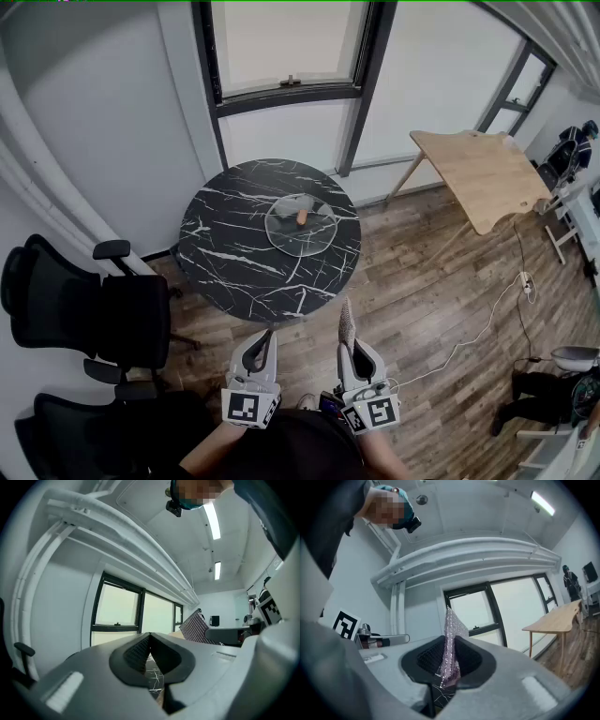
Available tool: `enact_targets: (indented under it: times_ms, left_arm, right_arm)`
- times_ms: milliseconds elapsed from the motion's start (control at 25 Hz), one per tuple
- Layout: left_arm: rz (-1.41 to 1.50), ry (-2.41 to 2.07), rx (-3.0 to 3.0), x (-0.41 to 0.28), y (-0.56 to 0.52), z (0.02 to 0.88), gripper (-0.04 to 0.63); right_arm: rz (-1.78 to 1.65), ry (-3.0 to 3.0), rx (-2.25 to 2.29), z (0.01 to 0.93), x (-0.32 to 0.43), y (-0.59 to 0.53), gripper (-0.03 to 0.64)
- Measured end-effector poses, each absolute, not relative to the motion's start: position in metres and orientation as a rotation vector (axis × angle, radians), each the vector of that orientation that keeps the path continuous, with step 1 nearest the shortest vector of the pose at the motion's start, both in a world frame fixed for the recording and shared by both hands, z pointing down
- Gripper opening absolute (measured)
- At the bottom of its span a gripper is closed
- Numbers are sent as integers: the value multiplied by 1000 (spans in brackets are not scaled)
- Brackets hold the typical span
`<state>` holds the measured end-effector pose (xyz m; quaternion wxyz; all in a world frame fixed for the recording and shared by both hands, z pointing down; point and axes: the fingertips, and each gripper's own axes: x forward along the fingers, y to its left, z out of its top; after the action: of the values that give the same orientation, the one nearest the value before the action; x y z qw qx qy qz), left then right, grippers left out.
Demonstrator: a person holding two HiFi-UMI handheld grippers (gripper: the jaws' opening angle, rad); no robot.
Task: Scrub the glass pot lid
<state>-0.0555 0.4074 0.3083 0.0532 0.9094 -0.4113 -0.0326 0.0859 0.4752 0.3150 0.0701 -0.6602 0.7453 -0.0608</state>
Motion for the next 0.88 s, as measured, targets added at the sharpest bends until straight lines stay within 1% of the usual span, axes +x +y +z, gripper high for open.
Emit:
enact_targets:
  times_ms: [560,880]
  left_arm:
    - [-85,-1210,2751,-64,380,322,3]
    - [-48,-1195,2762,-95,335,331,3]
  right_arm:
    - [-214,2212,-1970,319,80,452,66]
    - [-223,2206,-1992,326,62,416,66]
